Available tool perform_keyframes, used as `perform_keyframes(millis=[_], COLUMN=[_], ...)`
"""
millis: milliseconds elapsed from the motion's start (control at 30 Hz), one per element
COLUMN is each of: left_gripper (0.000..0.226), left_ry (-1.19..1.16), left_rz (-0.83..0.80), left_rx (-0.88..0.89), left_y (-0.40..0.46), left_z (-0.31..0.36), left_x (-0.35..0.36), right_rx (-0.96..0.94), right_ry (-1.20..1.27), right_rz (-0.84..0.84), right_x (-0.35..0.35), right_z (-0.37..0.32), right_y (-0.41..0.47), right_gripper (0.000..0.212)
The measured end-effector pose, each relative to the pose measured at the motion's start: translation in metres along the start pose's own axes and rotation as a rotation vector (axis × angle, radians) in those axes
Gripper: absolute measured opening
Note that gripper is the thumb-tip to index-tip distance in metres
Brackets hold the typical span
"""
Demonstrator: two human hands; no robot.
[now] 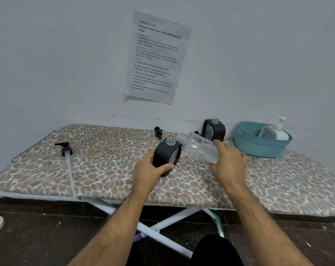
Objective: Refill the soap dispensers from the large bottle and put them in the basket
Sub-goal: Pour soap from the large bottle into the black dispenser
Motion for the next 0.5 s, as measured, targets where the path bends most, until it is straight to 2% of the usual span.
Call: perform_keyframes(millis=[200, 500], left_gripper=[0.063, 0.065], left_ry=[0.012, 0.003], left_rz=[0.001, -0.013], left_rx=[0.01, 0.015], left_y=[-0.0004, -0.0022], left_z=[0.002, 0.0054], left_x=[-0.0002, 0.0001], right_rx=[-0.008, -0.01], right_ry=[-0.035, -0.063], right_rz=[0.012, 0.033], right_x=[0.002, 0.0006], right_z=[-0.0009, -0.0025], right_y=[0.002, 0.0051], right_gripper=[0.073, 0.073])
Point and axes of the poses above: each hand's wrist, its own y-axis towards the middle knuckle, its own x-axis out of the palm, z = x × y, the point moved 9 cm from there along y, towards the middle knuckle, and after that the axes turned 2 degrees about -x, right-handed, at the moved point
